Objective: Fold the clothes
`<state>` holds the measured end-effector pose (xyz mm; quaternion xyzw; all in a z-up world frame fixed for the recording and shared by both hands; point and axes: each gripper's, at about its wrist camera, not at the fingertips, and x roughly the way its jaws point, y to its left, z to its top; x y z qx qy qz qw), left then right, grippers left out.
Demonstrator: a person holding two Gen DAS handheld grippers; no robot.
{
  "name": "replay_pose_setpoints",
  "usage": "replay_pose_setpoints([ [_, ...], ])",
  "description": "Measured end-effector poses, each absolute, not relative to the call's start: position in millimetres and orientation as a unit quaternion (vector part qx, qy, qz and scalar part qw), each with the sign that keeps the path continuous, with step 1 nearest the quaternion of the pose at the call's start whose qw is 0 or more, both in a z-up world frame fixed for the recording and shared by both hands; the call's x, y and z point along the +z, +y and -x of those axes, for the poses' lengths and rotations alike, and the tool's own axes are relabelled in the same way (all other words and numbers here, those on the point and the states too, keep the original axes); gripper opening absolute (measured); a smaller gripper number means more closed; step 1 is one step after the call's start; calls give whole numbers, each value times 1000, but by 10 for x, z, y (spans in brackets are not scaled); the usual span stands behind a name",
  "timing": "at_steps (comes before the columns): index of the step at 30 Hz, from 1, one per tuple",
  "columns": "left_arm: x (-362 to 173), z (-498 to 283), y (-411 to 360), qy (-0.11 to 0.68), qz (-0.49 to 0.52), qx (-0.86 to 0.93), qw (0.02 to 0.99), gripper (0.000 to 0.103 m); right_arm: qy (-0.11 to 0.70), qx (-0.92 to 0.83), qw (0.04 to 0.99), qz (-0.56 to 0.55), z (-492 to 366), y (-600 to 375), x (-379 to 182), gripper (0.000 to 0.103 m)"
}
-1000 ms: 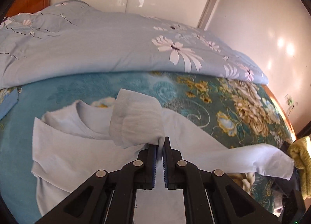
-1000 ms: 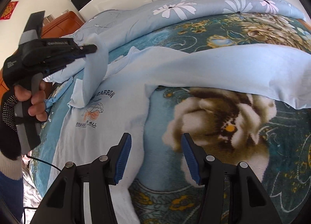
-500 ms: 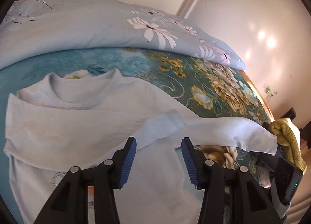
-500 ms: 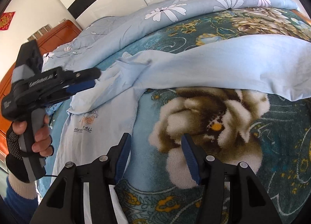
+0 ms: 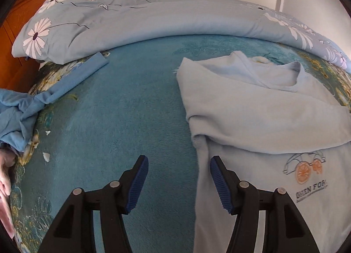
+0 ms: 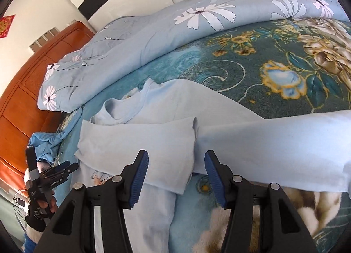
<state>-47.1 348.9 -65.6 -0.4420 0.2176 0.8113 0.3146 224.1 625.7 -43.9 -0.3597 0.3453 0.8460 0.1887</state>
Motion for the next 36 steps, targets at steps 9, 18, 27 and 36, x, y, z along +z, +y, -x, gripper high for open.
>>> replay_pose_setpoints([
  [9, -715, 741, 3528, 153, 457, 813, 327, 63, 360, 835, 177, 377, -2091, 6251, -400, 4],
  [18, -688, 770, 3363, 131, 432, 841, 297, 65, 242, 899, 186, 315, -1952, 6191, 473, 3],
  [27, -725, 783, 3262, 114, 444, 837, 299, 68, 338, 853, 200, 342, -2071, 6528, -278, 4],
  [36, -747, 765, 3258, 115, 439, 839, 301, 70, 347, 837, 189, 377, -1879, 6553, -384, 17],
])
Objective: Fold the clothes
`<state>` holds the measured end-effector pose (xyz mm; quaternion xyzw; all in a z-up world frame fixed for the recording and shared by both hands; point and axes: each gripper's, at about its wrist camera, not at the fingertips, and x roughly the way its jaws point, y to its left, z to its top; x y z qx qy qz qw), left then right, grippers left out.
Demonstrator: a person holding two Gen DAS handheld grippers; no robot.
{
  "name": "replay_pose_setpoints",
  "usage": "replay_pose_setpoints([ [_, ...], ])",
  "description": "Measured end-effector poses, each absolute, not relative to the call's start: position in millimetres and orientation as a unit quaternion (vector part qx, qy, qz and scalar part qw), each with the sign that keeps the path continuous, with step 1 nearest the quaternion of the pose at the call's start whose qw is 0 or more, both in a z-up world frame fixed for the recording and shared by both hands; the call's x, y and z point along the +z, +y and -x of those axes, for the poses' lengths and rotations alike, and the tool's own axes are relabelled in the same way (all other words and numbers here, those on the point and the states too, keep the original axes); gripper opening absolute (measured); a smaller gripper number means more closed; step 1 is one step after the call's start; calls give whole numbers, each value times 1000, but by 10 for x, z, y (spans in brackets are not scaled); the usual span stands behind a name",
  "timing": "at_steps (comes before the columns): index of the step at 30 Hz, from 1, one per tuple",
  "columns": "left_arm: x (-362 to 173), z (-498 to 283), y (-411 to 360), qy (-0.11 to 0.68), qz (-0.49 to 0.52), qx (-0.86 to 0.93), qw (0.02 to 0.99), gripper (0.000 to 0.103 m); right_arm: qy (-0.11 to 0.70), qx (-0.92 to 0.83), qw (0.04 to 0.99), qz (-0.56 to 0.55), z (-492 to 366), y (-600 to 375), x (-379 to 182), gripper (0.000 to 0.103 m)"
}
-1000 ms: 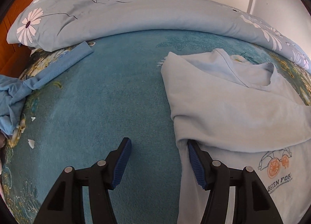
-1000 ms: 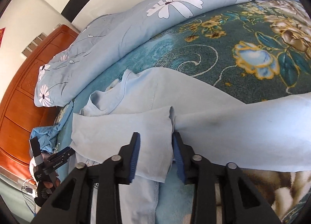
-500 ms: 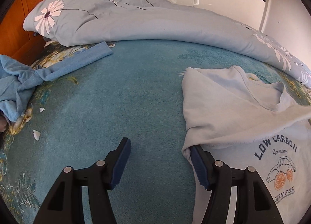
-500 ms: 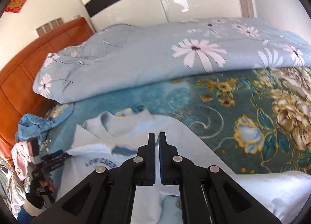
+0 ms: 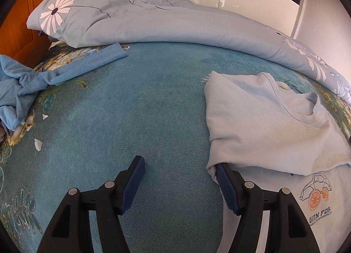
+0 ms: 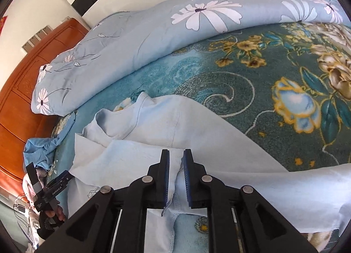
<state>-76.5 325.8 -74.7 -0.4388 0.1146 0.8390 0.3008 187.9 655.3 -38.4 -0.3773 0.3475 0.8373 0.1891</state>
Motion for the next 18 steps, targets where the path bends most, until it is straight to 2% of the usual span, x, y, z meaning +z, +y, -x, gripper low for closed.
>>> replay_pose_setpoints([
  [3, -731, 778, 3234, 102, 442, 837, 305, 70, 349, 829, 194, 392, -1839, 6586, -479, 27],
  [11, -729, 802, 3200, 86, 446, 834, 314, 70, 371, 820, 181, 397, -1678, 6540, -547, 28],
  [13, -726, 793, 3201, 84, 446, 833, 315, 70, 358, 825, 177, 401, -1611, 6475, -508, 19],
  [14, -724, 791, 3203, 84, 446, 833, 315, 70, 351, 827, 174, 403, -1577, 6443, -489, 8],
  [18, -718, 773, 3211, 81, 446, 832, 318, 70, 276, 856, 193, 393, -1498, 6321, -185, 6],
])
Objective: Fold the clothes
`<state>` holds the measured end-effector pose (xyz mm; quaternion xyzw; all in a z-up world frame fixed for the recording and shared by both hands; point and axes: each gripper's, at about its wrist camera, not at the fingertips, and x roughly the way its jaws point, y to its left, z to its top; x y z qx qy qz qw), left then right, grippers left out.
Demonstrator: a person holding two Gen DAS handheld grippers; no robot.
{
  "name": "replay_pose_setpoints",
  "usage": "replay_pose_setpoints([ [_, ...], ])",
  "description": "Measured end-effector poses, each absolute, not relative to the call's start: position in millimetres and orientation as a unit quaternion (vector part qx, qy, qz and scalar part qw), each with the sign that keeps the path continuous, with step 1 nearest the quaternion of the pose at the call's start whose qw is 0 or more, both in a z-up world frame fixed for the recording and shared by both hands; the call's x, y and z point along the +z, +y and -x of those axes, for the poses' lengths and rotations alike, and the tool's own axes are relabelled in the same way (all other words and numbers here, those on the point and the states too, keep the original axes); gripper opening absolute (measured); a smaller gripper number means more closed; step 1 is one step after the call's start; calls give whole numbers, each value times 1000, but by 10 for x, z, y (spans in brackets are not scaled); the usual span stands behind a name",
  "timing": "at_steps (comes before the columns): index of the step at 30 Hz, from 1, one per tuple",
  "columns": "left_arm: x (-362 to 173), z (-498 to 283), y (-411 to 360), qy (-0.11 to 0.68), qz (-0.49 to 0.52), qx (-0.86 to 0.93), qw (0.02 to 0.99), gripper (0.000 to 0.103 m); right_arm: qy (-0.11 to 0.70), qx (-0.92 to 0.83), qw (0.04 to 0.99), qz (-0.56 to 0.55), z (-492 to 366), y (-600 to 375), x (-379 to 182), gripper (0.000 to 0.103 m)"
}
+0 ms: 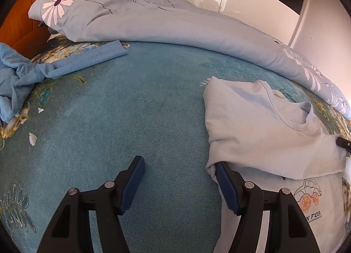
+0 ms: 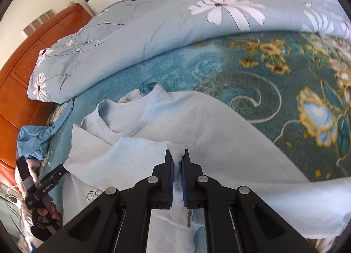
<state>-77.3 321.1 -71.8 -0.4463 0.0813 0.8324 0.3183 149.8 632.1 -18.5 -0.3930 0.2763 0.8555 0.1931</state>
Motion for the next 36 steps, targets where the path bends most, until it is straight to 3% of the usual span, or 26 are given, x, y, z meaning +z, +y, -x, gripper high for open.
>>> replay_pose_setpoints([
  [3, -724, 757, 3218, 80, 445, 831, 324, 71, 227, 878, 218, 360, -1529, 6289, 90, 6],
  [11, -718, 759, 3204, 81, 447, 827, 333, 74, 258, 837, 255, 410, -1537, 6516, -400, 6],
  [18, -538, 847, 3038, -12, 455, 782, 426, 73, 259, 832, 252, 420, -1547, 6511, -495, 6],
  [29, -568, 1314, 3889, -6, 497, 750, 436, 73, 285, 831, 234, 416, -1586, 6544, -539, 7],
  [31, -619, 1386, 3934, -16, 505, 750, 427, 58, 283, 832, 231, 418, -1580, 6540, -548, 7],
  [32, -644, 1431, 3939, -22, 508, 752, 419, 27, 283, 832, 230, 419, -1576, 6540, -550, 7],
  [33, -673, 1474, 3930, -30, 514, 752, 412, 5, 282, 832, 227, 420, -1572, 6541, -547, 7],
  [36, -650, 1517, 3845, -52, 498, 759, 416, 4, 277, 838, 219, 416, -1560, 6529, -506, 7],
])
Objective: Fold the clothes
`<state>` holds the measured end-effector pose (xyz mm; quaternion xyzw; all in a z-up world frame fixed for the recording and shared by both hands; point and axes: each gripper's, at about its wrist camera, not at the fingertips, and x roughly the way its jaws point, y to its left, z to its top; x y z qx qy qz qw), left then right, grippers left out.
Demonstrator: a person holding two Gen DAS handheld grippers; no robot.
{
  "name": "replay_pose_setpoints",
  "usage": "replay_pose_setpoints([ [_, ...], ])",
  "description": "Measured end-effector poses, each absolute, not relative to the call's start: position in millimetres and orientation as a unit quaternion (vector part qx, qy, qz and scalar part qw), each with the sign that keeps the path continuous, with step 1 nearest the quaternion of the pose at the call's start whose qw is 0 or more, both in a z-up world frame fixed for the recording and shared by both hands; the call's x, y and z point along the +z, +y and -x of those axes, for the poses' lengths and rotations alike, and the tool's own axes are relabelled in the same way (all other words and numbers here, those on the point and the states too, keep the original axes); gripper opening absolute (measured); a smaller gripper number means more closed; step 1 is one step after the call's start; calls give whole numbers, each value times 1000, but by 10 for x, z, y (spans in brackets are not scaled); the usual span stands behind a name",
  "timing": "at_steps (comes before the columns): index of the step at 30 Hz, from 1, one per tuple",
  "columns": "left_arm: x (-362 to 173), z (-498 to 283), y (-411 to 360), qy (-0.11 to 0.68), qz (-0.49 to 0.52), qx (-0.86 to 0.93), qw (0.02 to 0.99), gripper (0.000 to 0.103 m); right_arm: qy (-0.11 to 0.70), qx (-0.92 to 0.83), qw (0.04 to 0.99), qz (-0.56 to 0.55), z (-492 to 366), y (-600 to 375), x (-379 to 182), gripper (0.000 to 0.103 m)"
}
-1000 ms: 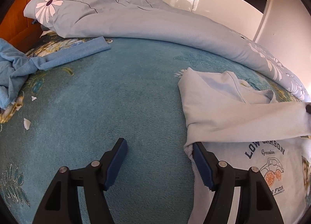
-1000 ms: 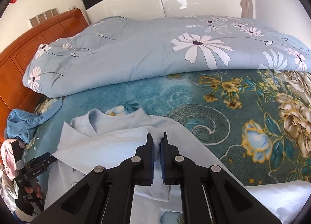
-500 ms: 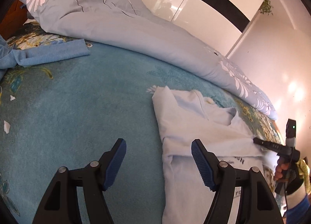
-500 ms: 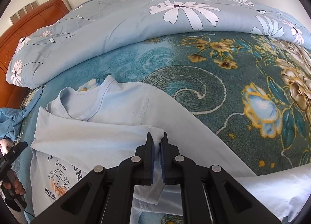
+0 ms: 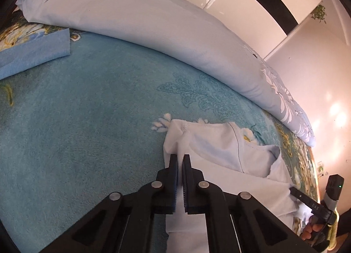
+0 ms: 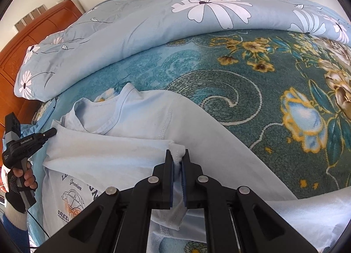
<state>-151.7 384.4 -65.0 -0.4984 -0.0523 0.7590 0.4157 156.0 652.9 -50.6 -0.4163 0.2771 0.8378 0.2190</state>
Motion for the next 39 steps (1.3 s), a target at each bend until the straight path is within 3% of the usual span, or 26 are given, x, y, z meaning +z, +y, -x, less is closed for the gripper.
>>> replay_pose_setpoints([
  [4, -596, 1610, 3703, -94, 483, 765, 415, 3, 252, 850, 209, 413, -1493, 6470, -458, 6],
  [8, -735, 1670, 3777, -54, 506, 767, 390, 4, 238, 845, 217, 428, -1394, 6457, -553, 6],
  [14, -753, 1679, 3749, -61, 539, 747, 384, 8, 236, 846, 220, 425, -1399, 6446, -508, 8],
  [17, -544, 1523, 3586, -57, 533, 750, 388, 29, 228, 859, 223, 400, -1592, 6327, -332, 16],
  [20, -273, 1225, 3311, -58, 510, 767, 386, 41, 225, 873, 231, 365, -1937, 6139, -128, 21],
  [24, 52, 560, 2868, -81, 449, 798, 393, 75, 263, 868, 261, 332, -2820, 5913, -55, 27],
  [27, 200, 44, 2651, -85, 393, 823, 401, 87, 285, 841, 336, 314, -3581, 5875, 29, 27],
  [30, 242, -294, 2594, -80, 358, 847, 384, 90, 273, 820, 408, 293, -4175, 5875, 300, 30],
  [33, 208, -492, 2622, -83, 338, 858, 378, 90, 263, 800, 464, 273, -4566, 5923, 546, 47],
  [39, 3, -586, 2850, -67, 369, 832, 408, 90, 308, 756, 486, 311, -4589, 6326, 431, 50],
])
